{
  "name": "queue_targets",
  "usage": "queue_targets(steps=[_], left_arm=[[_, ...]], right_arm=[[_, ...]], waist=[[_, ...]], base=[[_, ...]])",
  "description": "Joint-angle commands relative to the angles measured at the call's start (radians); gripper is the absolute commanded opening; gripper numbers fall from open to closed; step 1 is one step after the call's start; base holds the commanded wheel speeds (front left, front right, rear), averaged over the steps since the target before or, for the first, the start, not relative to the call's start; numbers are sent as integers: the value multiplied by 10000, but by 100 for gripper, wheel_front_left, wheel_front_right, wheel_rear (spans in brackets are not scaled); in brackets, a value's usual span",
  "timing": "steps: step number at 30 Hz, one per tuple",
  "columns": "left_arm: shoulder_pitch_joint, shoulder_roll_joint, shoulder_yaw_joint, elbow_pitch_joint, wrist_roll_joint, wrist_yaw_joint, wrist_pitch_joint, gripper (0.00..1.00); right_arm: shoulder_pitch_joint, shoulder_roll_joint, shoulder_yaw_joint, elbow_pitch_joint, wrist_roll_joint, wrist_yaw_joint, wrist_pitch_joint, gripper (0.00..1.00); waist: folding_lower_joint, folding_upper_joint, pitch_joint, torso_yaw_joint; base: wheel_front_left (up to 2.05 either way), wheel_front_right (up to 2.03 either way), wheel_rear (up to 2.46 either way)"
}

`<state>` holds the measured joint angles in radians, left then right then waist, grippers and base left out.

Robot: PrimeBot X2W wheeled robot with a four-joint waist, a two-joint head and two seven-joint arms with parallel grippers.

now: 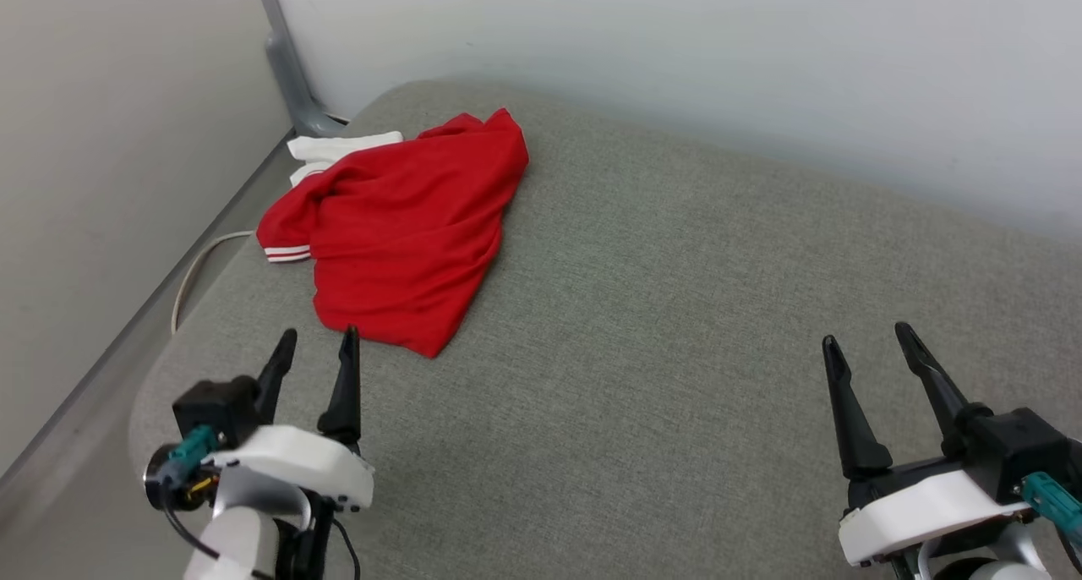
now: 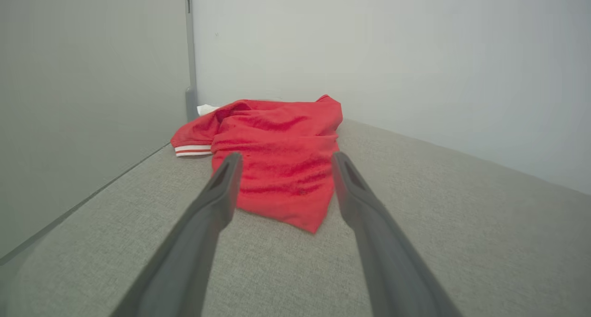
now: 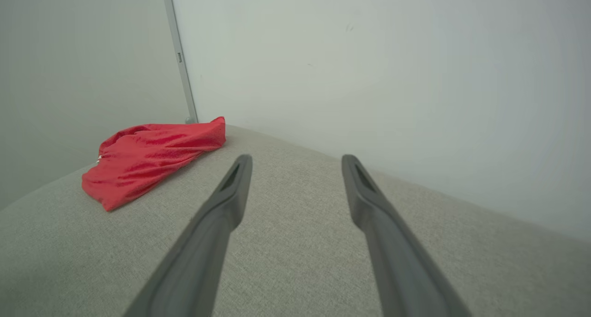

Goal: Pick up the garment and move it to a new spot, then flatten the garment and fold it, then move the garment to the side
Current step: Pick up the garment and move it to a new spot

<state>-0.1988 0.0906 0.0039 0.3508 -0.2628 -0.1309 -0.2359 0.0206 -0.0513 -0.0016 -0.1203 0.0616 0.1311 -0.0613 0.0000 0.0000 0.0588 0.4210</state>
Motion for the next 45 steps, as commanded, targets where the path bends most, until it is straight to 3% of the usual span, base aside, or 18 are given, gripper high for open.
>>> queue_targets(steps=[1,9,20,26,33,38,39,40,41,45], left_arm=[[-252,41,-27,27,-50,4,77,100],[-2365,954,-91,805,-1288,4,1845,100],[-4792,2862,-710,1826,-3438,4,5576,100],[-5716,3707,-845,2818,-3801,10,7227,100],[-6118,4127,-870,4521,-3927,424,8681,100],[-5760,4071,-1077,5555,-4007,831,9977,100],[-5737,4037,-1078,5621,-4045,853,10121,66],[-5760,4038,-1082,5605,-4018,891,10023,21],[-5786,4080,-1116,5544,-3923,917,9853,0],[-6099,4089,-1091,5079,-3714,894,8613,0]], right_arm=[[-143,18,-4,-13,-73,-7,8,100],[-729,15,7,-289,-316,-7,172,100],[-1684,17,16,-245,-451,-7,-4,100],[-2091,17,150,-97,-353,-7,-177,100],[-2488,17,282,52,-222,-7,-294,100],[-2520,17,212,103,-184,-7,-333,100],[-2523,17,194,99,-187,-7,-327,100],[-2515,17,163,100,-191,-7,-320,100],[-2501,17,140,99,-192,-7,-301,100],[-2388,17,54,120,-167,-7,-287,100]], waist=[[0,0,202,-170],[0,0,1589,-1164],[0,0,3319,-2484],[0,0,3905,-2967],[0,0,4365,-3350],[0,0,4423,-3415],[0,0,4423,-3408],[0,0,4394,-3386],[0,0,4359,-3366],[0,0,4042,-3199]], base=[[0,0,0],[0,0,0],[0,0,0],[0,0,0],[0,0,0],[0,0,0],[0,0,0],[0,0,0],[0,0,0],[0,0,0]])
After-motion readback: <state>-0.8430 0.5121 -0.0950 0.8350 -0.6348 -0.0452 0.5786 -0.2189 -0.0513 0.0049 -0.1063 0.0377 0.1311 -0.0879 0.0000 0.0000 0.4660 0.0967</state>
